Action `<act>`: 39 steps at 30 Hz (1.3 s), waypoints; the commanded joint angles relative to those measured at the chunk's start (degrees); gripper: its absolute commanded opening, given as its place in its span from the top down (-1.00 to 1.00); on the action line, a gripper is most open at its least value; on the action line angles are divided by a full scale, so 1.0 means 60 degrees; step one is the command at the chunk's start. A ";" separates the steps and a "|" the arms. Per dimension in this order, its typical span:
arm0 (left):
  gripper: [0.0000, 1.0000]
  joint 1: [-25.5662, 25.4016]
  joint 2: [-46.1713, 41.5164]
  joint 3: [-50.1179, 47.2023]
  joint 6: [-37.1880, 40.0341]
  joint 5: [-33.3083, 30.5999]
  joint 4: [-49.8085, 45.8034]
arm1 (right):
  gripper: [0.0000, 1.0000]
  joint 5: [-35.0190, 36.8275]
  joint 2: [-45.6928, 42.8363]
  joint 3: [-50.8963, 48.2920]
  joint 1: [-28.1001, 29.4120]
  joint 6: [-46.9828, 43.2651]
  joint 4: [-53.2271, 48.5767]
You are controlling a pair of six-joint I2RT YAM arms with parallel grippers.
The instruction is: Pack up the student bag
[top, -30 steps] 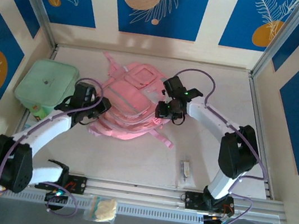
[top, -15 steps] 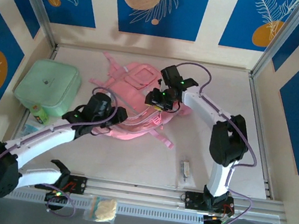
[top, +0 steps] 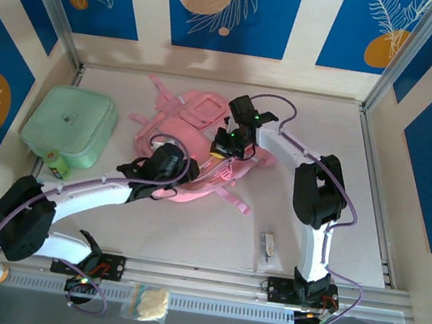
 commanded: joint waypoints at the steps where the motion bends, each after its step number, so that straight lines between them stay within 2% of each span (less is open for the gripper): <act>1: -0.10 -0.0091 0.0321 0.0159 0.0056 -0.0433 0.1030 | 1.00 -0.0644 -0.0210 -0.0077 -0.0022 0.0072 0.0521; 5: -0.09 -0.0546 0.0384 0.0756 0.0103 -0.0959 -0.0226 | 1.00 -0.1005 -0.0743 -0.0626 -0.0083 0.0809 0.1026; 11: -0.13 -0.1311 -0.0269 0.0882 -0.0672 -0.2280 -0.1666 | 1.00 -0.1597 -0.1392 -0.1411 -0.0010 0.2276 0.2242; 15: -0.24 -0.1571 -0.0134 0.1226 -0.0798 -0.2332 -0.1988 | 1.00 -0.1587 -0.1796 -0.1687 0.0088 0.2689 0.2632; 18: -0.38 -0.1725 0.0348 0.1935 -0.1100 -0.2834 -0.3009 | 1.00 -0.1500 -0.2008 -0.1880 0.0172 0.2987 0.2766; 21: -0.51 -0.1874 0.0758 0.2294 -0.1299 -0.3341 -0.3383 | 1.00 -0.1465 -0.2209 -0.2268 0.0252 0.3360 0.3137; 28: -0.62 -0.1929 0.1493 0.2582 -0.2282 -0.4117 -0.3912 | 1.00 -0.1362 -0.2474 -0.2676 0.0326 0.3747 0.3588; 32: -0.74 -0.1900 0.2006 0.2777 -0.2387 -0.4393 -0.3773 | 1.00 -0.1401 -0.2476 -0.2678 0.0355 0.3849 0.3774; 34: -0.88 -0.1900 0.2134 0.2927 -0.2519 -0.4767 -0.3881 | 1.00 -0.1365 -0.2482 -0.2663 0.0400 0.3811 0.3809; 37: -0.96 -0.1898 0.2146 0.2874 -0.2343 -0.4904 -0.3268 | 1.00 -0.1375 -0.2475 -0.2774 0.0415 0.3859 0.3919; 39: -1.00 -0.1849 0.2347 0.3242 -0.2918 -0.5307 -0.4162 | 1.00 -0.1434 -0.2515 -0.2892 0.0399 0.3964 0.4076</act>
